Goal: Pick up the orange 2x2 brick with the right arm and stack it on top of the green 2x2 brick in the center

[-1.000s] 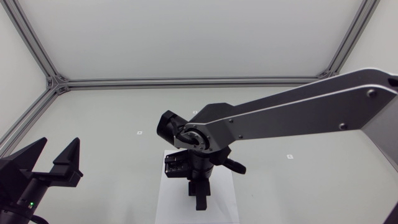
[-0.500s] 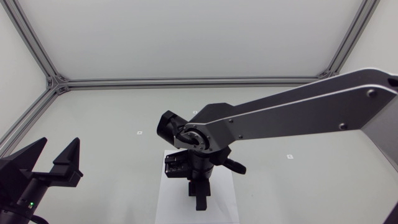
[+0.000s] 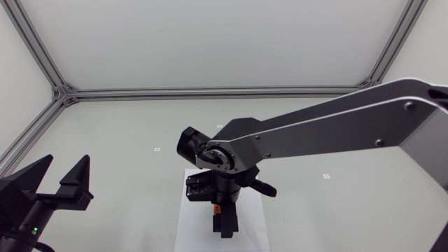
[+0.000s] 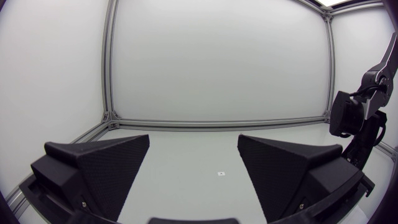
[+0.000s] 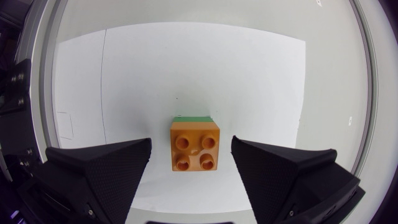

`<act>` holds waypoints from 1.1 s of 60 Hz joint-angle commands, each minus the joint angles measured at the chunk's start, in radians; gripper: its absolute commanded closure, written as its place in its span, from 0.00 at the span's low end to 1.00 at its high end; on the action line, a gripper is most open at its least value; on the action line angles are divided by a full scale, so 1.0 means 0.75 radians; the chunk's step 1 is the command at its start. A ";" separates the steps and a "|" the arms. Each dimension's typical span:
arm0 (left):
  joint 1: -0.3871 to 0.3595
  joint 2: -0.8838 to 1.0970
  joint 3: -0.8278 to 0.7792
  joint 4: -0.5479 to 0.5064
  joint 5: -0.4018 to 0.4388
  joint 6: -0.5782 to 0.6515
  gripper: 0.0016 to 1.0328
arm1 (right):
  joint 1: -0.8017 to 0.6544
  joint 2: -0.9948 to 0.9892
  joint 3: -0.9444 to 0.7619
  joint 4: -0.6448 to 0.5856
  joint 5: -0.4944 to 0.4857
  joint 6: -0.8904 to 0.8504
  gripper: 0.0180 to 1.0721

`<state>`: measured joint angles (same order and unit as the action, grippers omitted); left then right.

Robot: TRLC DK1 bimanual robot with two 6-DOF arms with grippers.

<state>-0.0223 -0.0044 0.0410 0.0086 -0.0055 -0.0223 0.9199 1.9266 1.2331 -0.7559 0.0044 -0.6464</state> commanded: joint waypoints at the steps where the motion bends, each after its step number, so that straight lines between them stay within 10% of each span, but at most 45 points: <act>1: 0.003 -0.011 -0.055 -0.020 0.005 0.017 0.04 | -0.010 0.037 0.010 -0.013 -0.006 0.021 0.05; 66: 0.003 -0.011 -0.055 -0.018 0.005 0.017 0.04 | -0.396 -0.824 -0.045 -0.088 -0.067 0.189 0.05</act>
<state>-0.0227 -0.0044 0.0410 0.0090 -0.0055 -0.0223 0.6537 1.3518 1.2560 -0.8295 -0.0483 -0.5228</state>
